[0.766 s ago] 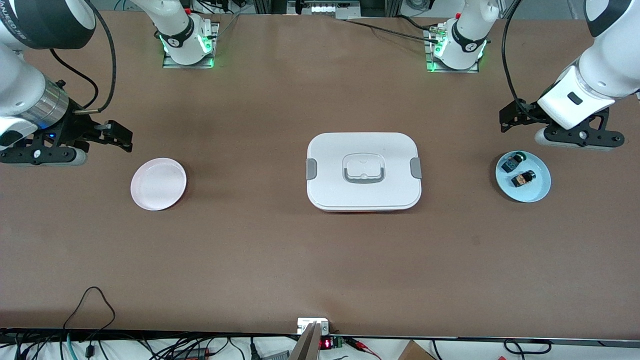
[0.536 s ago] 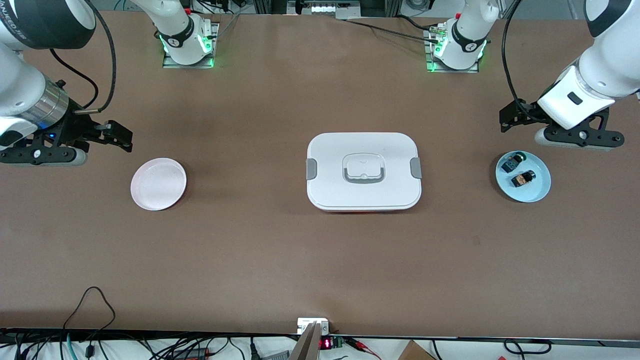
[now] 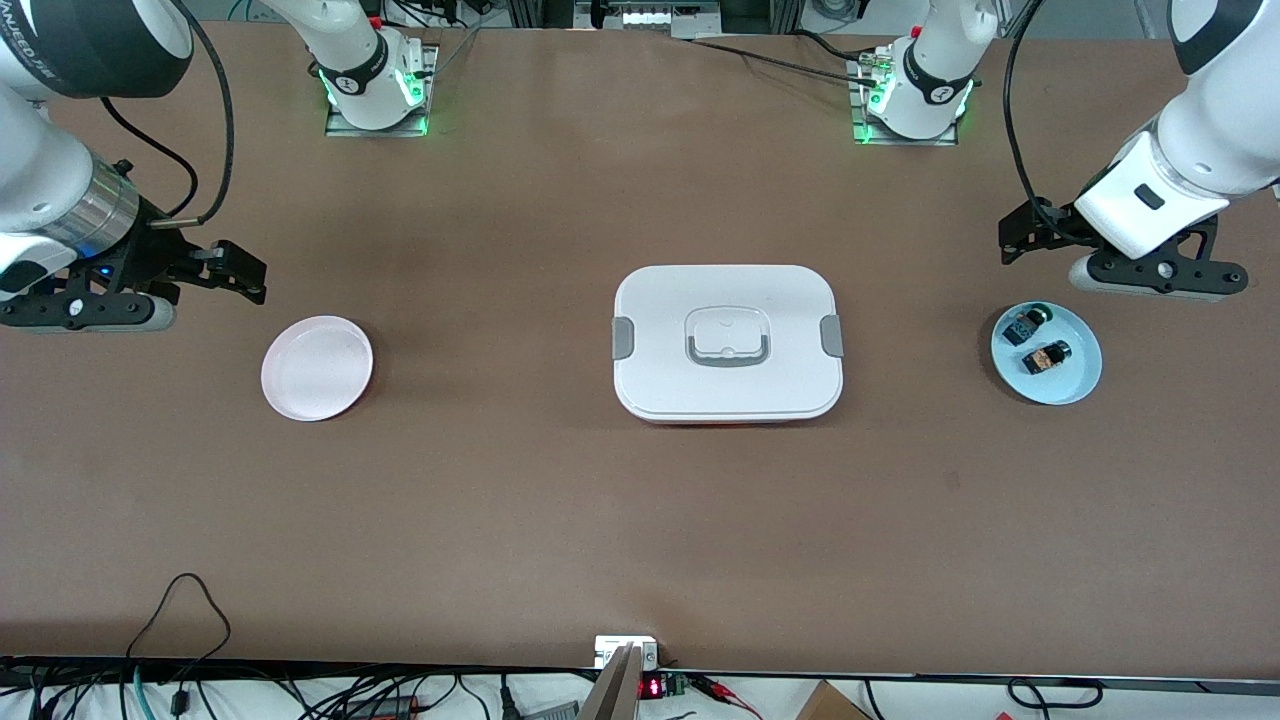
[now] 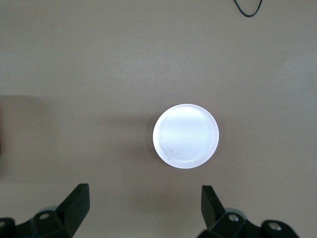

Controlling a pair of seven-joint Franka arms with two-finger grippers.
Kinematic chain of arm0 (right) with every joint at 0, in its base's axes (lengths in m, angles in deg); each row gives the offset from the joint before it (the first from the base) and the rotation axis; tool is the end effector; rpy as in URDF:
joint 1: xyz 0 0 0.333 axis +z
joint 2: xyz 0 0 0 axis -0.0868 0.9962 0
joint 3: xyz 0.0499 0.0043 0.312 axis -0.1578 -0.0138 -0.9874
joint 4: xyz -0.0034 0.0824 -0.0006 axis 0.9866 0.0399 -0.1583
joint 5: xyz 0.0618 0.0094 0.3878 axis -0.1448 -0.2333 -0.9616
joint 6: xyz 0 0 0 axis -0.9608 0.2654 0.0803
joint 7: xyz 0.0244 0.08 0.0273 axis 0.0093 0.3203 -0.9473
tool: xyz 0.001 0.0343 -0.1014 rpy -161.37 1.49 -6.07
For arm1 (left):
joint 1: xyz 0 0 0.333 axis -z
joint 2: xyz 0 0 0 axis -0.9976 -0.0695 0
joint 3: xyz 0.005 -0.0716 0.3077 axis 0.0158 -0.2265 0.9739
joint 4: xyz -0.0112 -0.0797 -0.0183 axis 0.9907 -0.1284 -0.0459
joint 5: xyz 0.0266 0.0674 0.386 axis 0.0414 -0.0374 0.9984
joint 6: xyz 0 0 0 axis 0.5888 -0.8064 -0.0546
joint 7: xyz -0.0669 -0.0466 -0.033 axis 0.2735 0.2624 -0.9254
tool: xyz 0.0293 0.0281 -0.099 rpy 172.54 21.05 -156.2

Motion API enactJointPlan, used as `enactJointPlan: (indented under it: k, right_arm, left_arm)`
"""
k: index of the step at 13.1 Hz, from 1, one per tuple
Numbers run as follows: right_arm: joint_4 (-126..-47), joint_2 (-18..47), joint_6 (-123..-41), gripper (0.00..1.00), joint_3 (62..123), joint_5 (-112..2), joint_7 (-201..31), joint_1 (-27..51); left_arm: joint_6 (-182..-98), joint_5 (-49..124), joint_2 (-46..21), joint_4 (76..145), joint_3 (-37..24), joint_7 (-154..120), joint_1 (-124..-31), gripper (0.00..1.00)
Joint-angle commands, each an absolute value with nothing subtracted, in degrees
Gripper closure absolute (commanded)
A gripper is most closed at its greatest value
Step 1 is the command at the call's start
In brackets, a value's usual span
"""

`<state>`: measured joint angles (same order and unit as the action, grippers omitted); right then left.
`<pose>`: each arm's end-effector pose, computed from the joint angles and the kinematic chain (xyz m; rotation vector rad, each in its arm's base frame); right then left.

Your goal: Transfer orange switch to right arm and place

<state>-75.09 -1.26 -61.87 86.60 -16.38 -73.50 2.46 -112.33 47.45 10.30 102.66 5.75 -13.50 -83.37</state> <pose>0.5968 0.0824 0.5715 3.1110 0.0472 -0.0043 0.5600 -0.0810 0.5832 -3.1142 0.1480 0.1283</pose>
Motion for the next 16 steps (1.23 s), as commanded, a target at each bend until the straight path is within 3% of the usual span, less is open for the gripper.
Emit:
enactJointPlan:
  k: [1,10,16]
  right_arm:
    - [-74.9,-1.5,-62.3,0.00,86.1,-15.7,-73.4,2.2]
    - [-74.9,-1.4,-62.4,0.00,86.1,-15.7,-73.4,2.1]
    - [-74.9,-1.4,-62.5,0.00,86.1,-15.6,-73.3,2.1]
  left_arm:
    - [-111.1,48.3,7.7,100.9,6.0,-14.0,-82.9,0.00]
    - [-112.5,48.5,0.0,99.6,7.6,-16.9,-86.7,0.00]
    - [-116.5,48.5,-5.2,102.8,7.7,-22.8,-92.9,0.10]
